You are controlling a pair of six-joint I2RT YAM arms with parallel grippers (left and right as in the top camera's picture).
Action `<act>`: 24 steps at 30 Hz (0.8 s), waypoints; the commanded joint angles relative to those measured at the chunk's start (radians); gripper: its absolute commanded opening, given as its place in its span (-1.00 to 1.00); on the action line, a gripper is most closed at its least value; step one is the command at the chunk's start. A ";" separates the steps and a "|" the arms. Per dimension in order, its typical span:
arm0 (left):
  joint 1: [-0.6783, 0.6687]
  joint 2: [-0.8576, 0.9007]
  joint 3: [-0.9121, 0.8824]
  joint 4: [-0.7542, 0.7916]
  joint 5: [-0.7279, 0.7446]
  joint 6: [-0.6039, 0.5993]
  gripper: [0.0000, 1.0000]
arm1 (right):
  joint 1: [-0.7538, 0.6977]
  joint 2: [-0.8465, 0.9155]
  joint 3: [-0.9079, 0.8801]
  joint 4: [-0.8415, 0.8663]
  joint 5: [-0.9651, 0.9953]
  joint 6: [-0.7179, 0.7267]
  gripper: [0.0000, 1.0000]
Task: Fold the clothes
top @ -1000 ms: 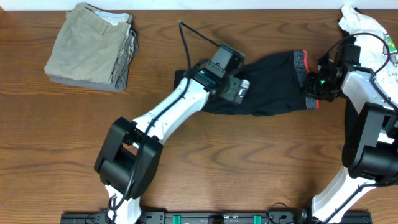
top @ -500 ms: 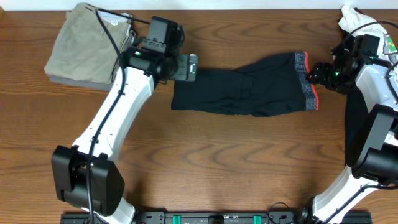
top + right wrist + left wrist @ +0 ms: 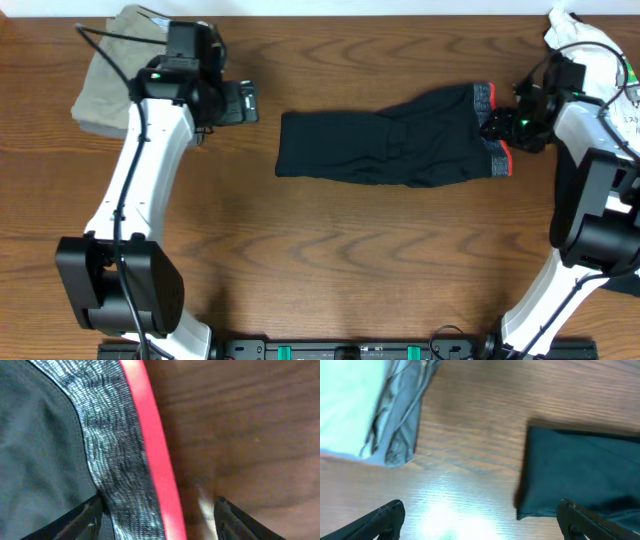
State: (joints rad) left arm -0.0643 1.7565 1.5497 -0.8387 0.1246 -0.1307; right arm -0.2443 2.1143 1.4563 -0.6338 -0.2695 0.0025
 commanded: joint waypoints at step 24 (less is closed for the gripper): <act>0.013 0.003 0.008 -0.021 -0.005 0.006 0.96 | 0.102 0.092 0.002 -0.068 0.328 0.081 -0.98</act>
State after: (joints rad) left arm -0.0540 1.7569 1.5497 -0.8562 0.1246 -0.1307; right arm -0.0711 2.1330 1.4857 -0.6827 -0.0223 0.0860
